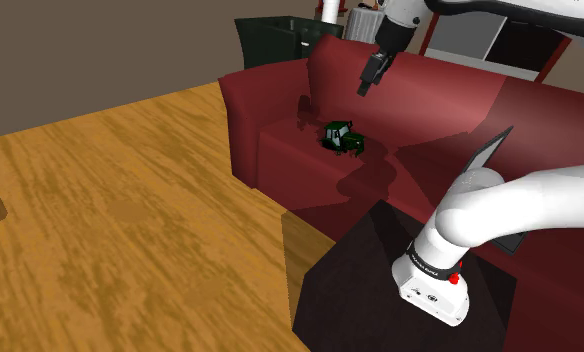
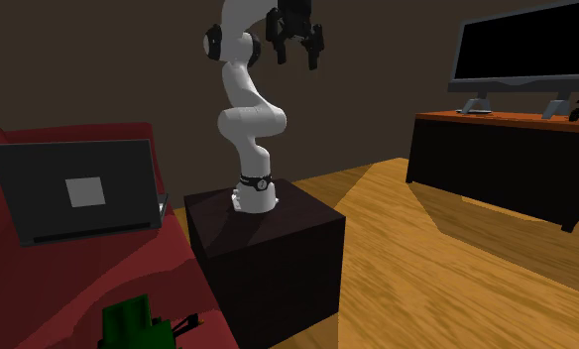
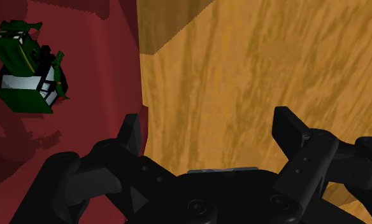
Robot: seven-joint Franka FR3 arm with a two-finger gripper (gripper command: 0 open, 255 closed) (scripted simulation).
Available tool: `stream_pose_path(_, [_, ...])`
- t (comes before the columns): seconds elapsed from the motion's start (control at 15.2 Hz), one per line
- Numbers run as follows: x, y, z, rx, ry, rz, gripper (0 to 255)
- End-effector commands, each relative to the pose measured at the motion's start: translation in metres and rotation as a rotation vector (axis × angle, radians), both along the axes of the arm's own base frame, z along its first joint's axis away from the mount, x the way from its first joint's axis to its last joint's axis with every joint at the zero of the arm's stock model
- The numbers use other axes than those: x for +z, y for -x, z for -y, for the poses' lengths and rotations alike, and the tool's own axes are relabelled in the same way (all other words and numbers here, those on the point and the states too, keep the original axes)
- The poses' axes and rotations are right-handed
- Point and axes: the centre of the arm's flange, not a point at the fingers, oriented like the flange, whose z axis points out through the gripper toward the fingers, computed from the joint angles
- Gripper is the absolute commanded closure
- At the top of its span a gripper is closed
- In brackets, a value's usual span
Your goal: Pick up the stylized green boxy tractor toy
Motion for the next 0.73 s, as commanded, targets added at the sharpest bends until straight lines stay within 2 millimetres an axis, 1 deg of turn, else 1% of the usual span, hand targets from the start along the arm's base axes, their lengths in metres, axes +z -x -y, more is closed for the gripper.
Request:
stream_pose_path(0.0, [0.0, 0.0, 0.0, 0.0, 0.0, 0.0, 0])
stream_pose_path(0.66, [-0.082, -0.044, 0.095, -0.015, -0.007, -0.013, 0])
